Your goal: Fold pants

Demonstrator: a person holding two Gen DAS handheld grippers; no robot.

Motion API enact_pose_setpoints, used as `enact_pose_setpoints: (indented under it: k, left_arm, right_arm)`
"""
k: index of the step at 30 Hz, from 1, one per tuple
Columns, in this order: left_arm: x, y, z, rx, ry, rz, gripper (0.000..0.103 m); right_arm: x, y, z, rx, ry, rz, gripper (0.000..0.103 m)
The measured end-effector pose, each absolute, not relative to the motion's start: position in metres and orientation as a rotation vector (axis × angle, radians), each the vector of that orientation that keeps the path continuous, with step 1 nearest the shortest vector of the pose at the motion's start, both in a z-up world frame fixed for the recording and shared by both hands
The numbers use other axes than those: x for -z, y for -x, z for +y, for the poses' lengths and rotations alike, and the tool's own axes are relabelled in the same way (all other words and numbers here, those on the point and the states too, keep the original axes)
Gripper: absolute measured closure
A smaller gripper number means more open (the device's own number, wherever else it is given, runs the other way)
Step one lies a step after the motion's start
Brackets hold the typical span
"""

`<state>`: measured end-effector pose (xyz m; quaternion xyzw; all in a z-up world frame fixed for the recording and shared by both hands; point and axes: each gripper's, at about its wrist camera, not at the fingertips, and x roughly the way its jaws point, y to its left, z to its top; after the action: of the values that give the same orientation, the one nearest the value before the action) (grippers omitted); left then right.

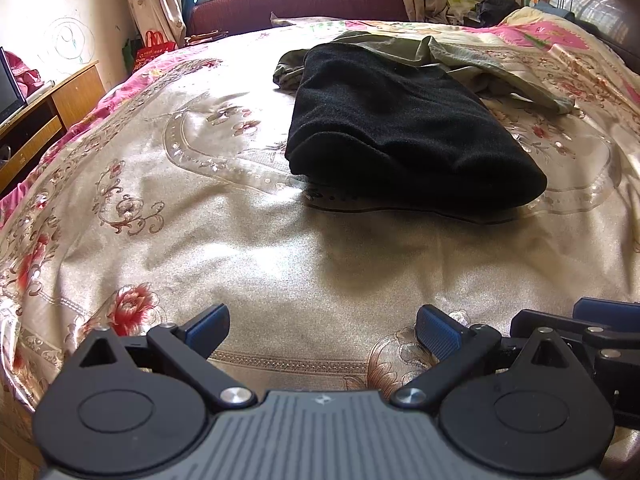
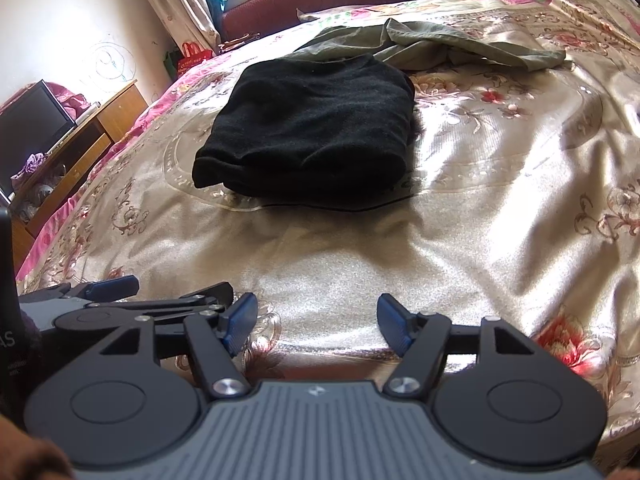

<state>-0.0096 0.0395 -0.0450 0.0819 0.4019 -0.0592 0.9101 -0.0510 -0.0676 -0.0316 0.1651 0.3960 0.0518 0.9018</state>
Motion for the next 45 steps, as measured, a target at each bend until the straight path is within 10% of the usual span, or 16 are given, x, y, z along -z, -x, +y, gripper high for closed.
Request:
enact_pose_setpoints:
  k: [45]
  left_arm:
    - [0.0453, 0.0113, 0.0389, 0.119, -0.179, 0.825, 0.000]
  right_arm:
    - [0.0332, 0.0512, -0.0676, -0.105, -0.343, 0.819, 0.034]
